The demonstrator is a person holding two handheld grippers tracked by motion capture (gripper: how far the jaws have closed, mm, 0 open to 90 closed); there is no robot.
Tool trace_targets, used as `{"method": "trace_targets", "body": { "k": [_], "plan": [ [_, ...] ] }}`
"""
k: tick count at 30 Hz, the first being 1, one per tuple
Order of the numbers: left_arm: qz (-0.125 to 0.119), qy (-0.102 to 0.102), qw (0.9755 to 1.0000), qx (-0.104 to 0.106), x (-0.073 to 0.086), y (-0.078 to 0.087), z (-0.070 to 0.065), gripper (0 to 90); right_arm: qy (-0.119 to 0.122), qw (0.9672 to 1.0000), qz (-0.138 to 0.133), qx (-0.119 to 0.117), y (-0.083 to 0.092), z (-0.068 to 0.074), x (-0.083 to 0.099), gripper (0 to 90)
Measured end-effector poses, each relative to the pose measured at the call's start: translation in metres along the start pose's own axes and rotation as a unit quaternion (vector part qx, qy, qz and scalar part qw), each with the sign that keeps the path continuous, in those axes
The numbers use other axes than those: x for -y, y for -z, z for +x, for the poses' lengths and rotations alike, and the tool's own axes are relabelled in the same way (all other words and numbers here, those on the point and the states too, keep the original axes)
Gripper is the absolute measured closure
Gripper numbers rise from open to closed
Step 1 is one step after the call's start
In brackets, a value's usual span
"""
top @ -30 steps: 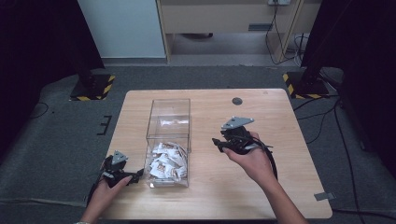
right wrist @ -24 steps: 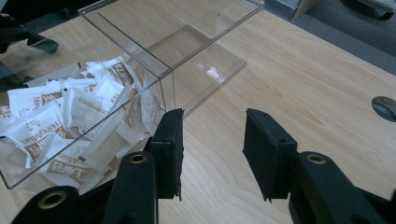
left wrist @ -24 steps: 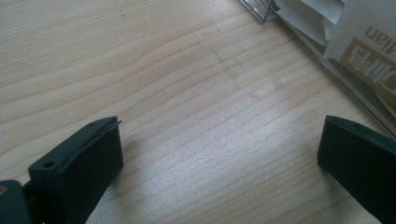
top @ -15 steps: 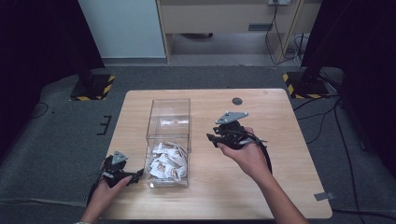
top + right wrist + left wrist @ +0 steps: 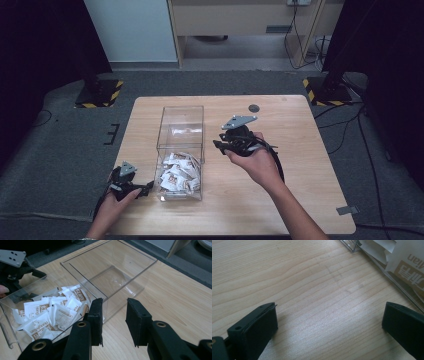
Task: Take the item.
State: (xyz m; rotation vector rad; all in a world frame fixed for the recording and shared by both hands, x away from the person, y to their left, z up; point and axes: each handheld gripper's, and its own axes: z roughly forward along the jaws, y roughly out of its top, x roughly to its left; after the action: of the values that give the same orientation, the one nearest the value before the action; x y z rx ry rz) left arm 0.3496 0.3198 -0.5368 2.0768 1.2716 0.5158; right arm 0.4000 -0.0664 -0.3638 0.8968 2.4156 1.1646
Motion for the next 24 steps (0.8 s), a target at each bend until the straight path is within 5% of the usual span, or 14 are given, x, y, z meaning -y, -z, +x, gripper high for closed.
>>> {"method": "trace_targets", "body": {
  "k": [24],
  "plan": [
    [0.0,0.0,1.0,0.0,0.0,0.0,0.0,0.0,0.037,0.9989,0.013,-0.025,-0.02,0.027,-0.015,75.2]
  ]
}}
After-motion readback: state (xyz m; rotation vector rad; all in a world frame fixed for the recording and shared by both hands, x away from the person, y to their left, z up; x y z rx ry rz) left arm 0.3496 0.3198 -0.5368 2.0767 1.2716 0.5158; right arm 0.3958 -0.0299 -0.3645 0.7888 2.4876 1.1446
